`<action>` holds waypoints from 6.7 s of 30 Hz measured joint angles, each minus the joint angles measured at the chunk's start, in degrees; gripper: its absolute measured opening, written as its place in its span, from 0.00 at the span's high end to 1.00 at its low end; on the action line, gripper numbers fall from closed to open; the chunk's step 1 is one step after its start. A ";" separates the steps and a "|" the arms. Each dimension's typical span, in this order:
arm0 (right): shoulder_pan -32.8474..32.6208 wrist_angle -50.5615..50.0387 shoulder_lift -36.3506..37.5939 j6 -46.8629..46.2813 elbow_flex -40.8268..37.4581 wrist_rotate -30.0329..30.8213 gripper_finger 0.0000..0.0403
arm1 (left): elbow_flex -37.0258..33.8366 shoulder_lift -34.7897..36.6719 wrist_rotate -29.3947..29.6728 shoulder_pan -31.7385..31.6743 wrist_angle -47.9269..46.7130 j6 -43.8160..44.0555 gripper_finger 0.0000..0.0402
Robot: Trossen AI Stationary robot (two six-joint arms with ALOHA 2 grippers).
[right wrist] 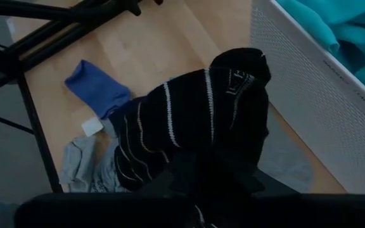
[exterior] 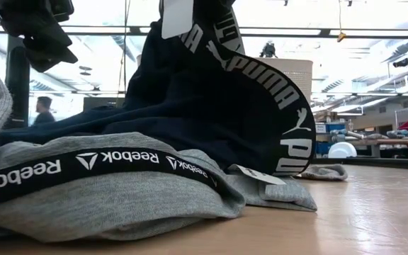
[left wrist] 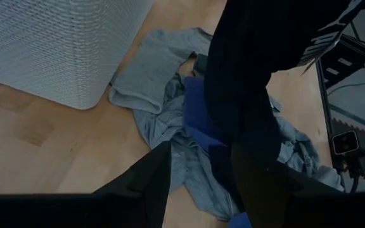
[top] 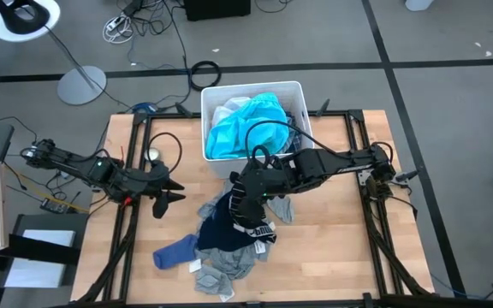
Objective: Sort clothes
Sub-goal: Put the black sock into the bin, then put the black boxers into the bin
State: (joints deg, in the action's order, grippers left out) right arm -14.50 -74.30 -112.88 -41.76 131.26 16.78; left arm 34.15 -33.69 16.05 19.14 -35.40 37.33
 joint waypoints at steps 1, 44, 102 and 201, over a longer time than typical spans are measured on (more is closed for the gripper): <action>0.00 0.18 0.00 0.00 0.00 0.00 0.89 | 0.00 0.00 -0.06 0.00 0.00 0.32 0.57; -2.28 2.03 -0.55 -8.67 -10.75 -1.55 0.82 | 0.00 -0.02 -1.16 0.00 -0.02 0.49 0.57; -3.93 -1.02 5.15 -28.81 -23.19 6.99 1.00 | 0.00 0.00 -3.56 -0.02 0.02 2.26 0.57; -2.30 47.26 1.71 -12.30 -40.85 -9.41 0.99 | 0.02 -0.01 -7.30 -0.01 -1.70 4.45 0.57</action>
State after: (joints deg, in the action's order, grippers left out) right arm -16.80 -27.04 -111.17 -54.06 90.41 7.37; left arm 34.17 -33.70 8.75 19.13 -37.10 41.78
